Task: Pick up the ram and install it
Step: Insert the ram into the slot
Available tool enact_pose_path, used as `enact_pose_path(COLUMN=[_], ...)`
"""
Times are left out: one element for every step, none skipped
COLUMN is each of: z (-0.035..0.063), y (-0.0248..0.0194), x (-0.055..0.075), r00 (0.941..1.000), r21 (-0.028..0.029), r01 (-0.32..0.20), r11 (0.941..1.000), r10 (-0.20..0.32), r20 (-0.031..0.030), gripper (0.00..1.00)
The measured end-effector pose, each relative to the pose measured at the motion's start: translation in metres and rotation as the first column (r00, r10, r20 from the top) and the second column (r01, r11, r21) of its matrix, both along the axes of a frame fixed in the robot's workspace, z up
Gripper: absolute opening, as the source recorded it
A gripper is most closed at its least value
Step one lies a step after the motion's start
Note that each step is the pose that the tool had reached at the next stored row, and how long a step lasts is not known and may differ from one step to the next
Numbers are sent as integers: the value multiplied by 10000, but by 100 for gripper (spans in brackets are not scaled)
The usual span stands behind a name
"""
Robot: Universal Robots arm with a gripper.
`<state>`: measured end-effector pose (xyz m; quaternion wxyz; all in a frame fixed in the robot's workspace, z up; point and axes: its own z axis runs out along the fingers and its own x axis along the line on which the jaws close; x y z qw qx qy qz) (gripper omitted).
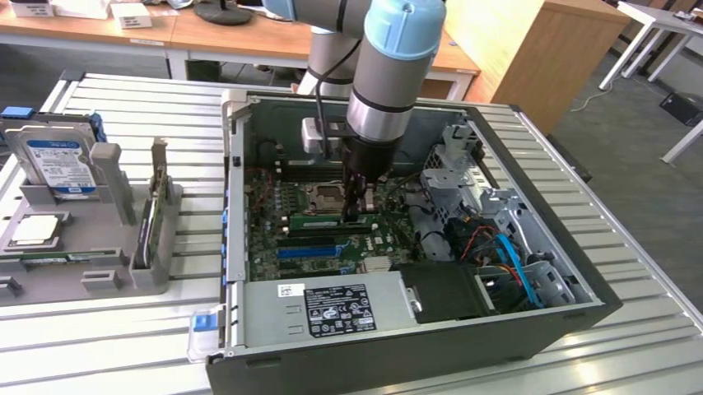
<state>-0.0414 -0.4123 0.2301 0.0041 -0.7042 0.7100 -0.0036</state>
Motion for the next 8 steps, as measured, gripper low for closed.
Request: enact_pose_path(z=[0,0,0,0,0,0,0,0], y=[-1,-2,-2,-2,-3,-3,-2,-2], x=[0,1,4,8,12,13,14,15], r00=[10000,10000,10000,10000,10000,10000,10000,10000], r21=[0,0,0,0,0,0,-1,0], r01=[2,3,2,3,6,9,11,9], r11=[10000,10000,10000,10000,10000,10000,10000,10000], r10=[-2,-3,-2,-3,-6,-9,-11,-9], r20=[0,-1,0,-1,0,0,0,0], gripper=[12,12,12,12,12,12,12,12])
